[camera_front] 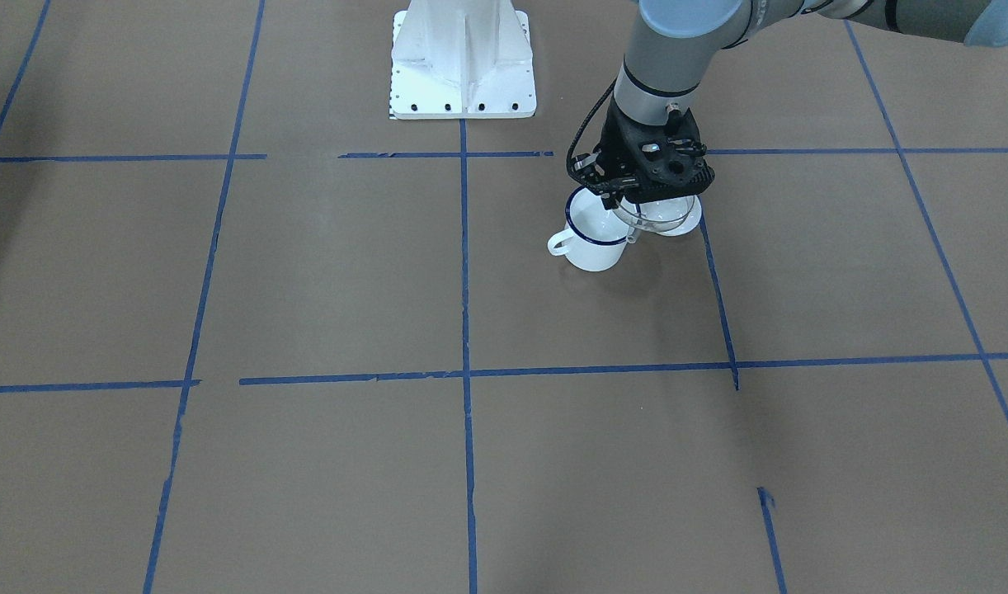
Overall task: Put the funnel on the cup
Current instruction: 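Lift the glass funnel and carry it over the mug, then lower the funnel into the mug opening with the left gripper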
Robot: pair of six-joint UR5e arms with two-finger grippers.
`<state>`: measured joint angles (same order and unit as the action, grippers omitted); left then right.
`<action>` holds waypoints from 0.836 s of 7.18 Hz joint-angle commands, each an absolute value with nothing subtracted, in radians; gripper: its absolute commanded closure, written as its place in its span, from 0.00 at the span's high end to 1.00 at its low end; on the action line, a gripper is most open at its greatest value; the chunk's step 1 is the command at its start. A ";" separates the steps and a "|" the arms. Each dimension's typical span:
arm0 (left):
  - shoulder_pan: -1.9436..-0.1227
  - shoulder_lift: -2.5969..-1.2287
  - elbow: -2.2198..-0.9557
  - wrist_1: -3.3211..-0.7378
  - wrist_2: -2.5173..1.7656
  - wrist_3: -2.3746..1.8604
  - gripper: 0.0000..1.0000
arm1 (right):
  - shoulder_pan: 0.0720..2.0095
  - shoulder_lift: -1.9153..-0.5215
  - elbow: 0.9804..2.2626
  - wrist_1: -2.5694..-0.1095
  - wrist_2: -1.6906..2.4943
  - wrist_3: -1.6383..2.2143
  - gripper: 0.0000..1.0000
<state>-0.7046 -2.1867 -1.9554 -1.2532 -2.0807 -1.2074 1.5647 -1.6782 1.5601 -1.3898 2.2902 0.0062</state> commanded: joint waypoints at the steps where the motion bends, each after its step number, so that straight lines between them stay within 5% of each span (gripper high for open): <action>1: -0.631 -2.181 -1.950 -1.253 -2.094 -1.218 0.00 | 1.565 -1.678 1.560 -1.390 2.290 0.006 1.00; 6: -0.611 -2.186 -1.882 -1.284 -2.089 -1.209 0.00 | 1.565 -1.678 1.562 -1.390 2.290 0.006 1.00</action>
